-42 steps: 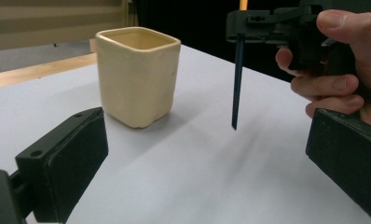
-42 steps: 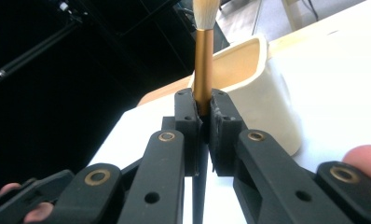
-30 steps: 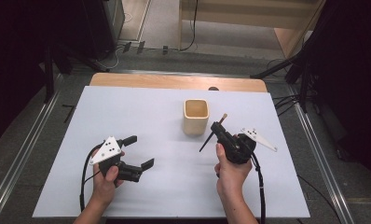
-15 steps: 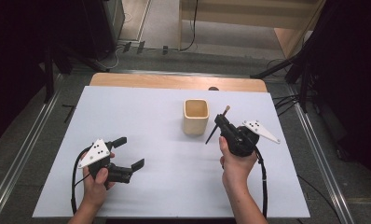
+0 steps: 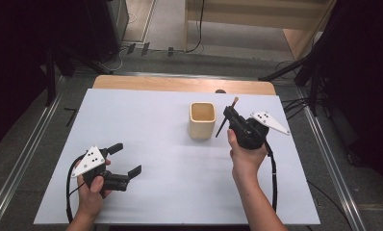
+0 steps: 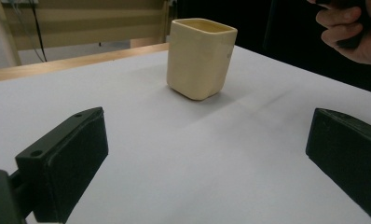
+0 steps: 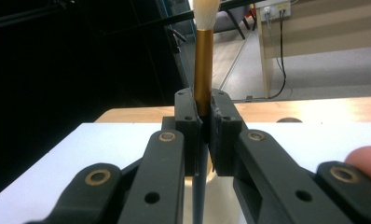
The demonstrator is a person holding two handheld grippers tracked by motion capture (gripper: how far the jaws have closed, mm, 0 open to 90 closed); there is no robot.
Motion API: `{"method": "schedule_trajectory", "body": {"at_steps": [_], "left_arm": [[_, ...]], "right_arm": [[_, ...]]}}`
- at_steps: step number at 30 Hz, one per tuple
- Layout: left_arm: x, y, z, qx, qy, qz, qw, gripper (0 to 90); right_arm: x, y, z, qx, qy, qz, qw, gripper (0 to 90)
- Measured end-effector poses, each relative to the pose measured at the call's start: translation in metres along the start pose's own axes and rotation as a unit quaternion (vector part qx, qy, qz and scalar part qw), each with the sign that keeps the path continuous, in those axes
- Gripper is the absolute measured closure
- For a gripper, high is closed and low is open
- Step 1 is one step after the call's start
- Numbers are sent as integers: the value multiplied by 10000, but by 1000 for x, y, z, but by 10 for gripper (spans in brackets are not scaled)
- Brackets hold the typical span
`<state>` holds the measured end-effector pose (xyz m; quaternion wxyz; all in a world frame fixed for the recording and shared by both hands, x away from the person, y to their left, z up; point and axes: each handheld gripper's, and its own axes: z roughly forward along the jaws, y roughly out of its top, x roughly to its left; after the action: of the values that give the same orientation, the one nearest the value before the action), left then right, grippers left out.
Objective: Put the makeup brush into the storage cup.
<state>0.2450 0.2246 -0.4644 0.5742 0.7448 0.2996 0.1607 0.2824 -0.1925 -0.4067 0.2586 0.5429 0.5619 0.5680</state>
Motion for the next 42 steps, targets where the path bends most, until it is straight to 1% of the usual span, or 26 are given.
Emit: {"method": "schedule_trajectory", "body": {"at_steps": [5,8,13,19,21,23,26,31,34,37,39,42], "left_arm": [[2,-2,-5,-27,50,-25,10000,0],[3,-4,-7,2,72,-2,10000,0],[4,-5,-9,-23,104,-12,9999,0],[5,-7,-13,7,132,27,9999,0],[6,-7,-15,-15,151,-6,9999,0],[7,-8,-17,-29,166,15,9999,0],[8,-8,-19,-51,191,-9,9998,0],[9,-9,-22,-34,213,15,9998,0],[10,-9,-24,-61,227,-10,9997,0],[10,-10,-25,-63,243,-16,9997,0],[10,-10,-26,-29,236,15,9997,0],[10,-11,-27,-28,249,10,9997,0]], "right_arm": [[0,7,7,-11,5,-97,10000,847],[0,10,11,-25,24,-129,9999,847],[-1,15,17,-43,51,-164,9998,848],[3,27,23,-89,92,-249,9996,847],[4,30,25,-105,97,-282,9995,847],[5,33,27,-108,106,-299,9994,847],[7,36,31,-111,122,-352,9992,847],[7,42,38,-121,133,-366,9992,848],[7,45,42,-137,142,-434,9989,848],[8,47,45,-129,136,-506,9985,848],[8,47,48,-117,133,-517,9985,848],[8,46,51,-93,144,-540,9984,848]]}}
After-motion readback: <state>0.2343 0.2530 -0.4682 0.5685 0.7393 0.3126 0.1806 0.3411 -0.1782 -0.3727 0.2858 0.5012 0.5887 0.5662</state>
